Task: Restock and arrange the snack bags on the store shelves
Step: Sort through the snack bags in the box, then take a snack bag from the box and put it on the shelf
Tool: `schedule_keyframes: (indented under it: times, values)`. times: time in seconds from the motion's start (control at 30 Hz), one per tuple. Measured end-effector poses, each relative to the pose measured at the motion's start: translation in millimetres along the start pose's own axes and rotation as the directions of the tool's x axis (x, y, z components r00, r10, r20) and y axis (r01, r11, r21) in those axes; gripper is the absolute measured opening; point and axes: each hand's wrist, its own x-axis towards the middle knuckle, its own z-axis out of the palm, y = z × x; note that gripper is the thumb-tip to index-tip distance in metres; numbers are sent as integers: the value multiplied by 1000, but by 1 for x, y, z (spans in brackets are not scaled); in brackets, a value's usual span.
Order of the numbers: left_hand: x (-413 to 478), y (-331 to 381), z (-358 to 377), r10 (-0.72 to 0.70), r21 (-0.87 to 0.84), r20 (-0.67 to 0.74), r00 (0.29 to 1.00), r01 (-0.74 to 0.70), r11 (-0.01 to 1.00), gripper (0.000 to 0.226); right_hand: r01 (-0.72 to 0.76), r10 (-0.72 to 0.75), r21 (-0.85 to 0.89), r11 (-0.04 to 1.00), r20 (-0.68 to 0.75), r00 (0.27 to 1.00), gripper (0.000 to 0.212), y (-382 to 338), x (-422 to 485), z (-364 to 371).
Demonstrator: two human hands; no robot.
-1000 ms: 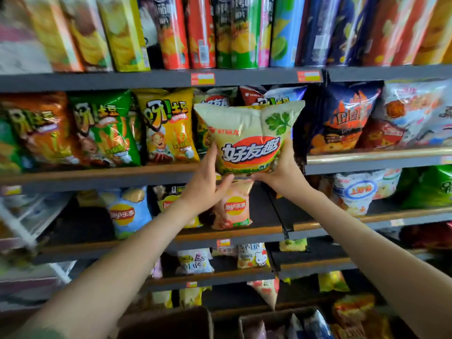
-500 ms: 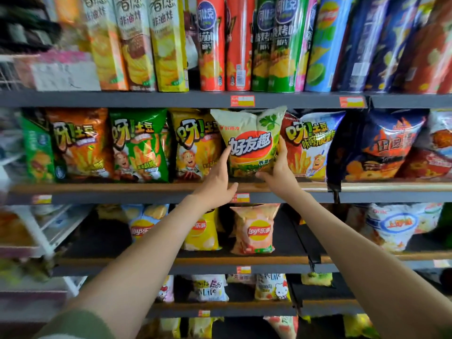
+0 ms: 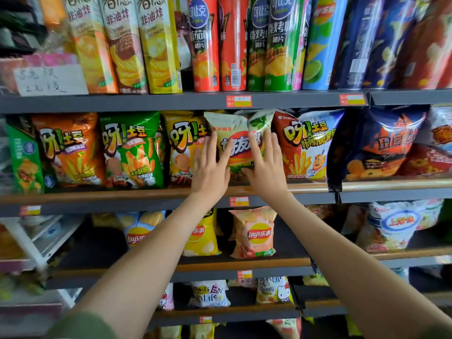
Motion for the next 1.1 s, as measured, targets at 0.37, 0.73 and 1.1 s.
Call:
schedule_keyframes:
  times: [0.37,0.73,1.1]
  values:
    - [-9,23,13,-62,-28,161,985,68,997,70,-116,66,182,976,259,964,81,7,6,-10]
    - [-123,173,124,247,-340,304,920,-138,930,63,-97,50,157,983,278,959,57,93,-196,-14]
    - [-372,303,355,412,-461,787,459,-6,887,66,-698,736,-403,592,623,264,72,248,-604,33]
